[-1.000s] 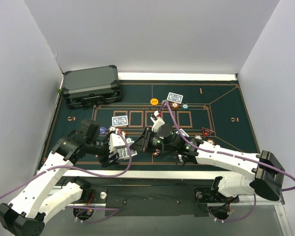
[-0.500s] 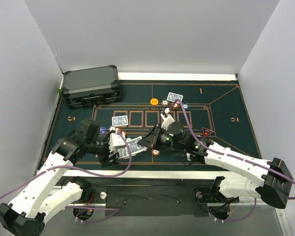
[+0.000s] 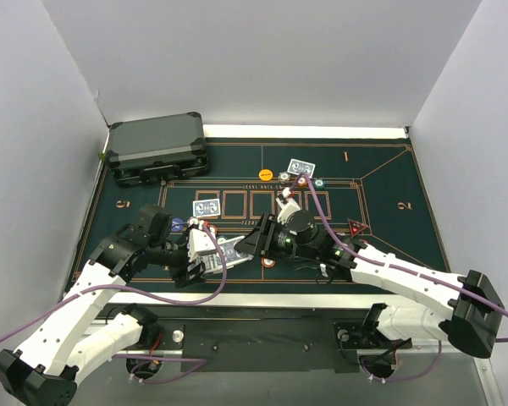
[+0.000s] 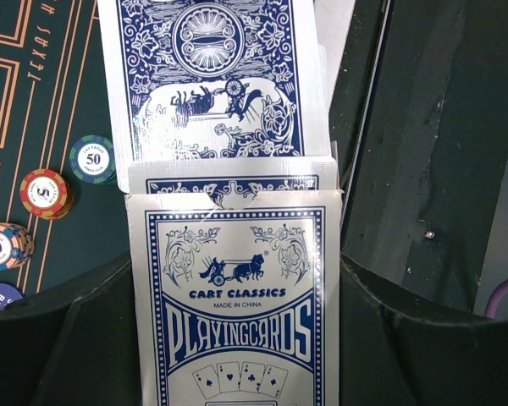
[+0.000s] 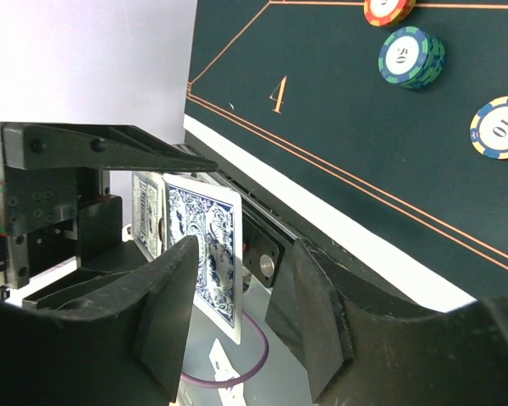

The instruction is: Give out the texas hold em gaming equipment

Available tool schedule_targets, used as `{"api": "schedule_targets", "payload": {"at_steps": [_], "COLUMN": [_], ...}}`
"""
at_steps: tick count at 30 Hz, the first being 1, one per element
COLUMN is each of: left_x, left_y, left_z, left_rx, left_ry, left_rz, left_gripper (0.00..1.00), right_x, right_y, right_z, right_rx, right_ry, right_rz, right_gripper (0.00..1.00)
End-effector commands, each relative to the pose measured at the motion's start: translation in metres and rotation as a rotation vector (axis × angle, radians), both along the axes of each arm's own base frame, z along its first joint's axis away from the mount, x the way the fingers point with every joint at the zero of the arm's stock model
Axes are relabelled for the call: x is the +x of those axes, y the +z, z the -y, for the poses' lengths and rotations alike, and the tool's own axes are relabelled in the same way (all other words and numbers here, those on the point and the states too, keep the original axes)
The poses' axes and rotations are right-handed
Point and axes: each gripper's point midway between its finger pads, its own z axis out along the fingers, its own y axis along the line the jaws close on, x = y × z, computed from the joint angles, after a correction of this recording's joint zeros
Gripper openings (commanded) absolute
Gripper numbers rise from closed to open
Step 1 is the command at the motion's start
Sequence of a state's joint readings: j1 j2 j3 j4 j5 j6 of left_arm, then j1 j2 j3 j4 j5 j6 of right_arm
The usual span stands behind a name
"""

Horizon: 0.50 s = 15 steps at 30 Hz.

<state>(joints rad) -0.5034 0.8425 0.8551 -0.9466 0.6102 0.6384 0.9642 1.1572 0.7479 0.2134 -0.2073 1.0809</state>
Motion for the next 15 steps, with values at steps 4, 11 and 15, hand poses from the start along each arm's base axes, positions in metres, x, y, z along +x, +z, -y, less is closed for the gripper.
{"api": "schedule_targets", "payload": {"at_steps": [4,11,15], "left_x": [0.005,0.005,0.005], "left_y": [0.025,0.024,0.024], "left_z": [0.012,0.012,0.013], "left_rx": [-0.077,-0.072,-0.076], "left_ry": [-0.03,-0.034,-0.036], "left_rz": [0.061,0.062,0.056], "left_gripper": [0.0,0.0,0.0], "right_x": [-0.005,-0.004,-0.004], "right_y": [0.015,0.016,0.012], "right_z": [-0.018,-0.019,-0.03], "right_rx": [0.033,0.061,0.09], "right_ry": [0.044,0.031,0.037], "right_rz": [0.026,0.027,0.003], "right_gripper": [0.45,0.45,0.45]}}
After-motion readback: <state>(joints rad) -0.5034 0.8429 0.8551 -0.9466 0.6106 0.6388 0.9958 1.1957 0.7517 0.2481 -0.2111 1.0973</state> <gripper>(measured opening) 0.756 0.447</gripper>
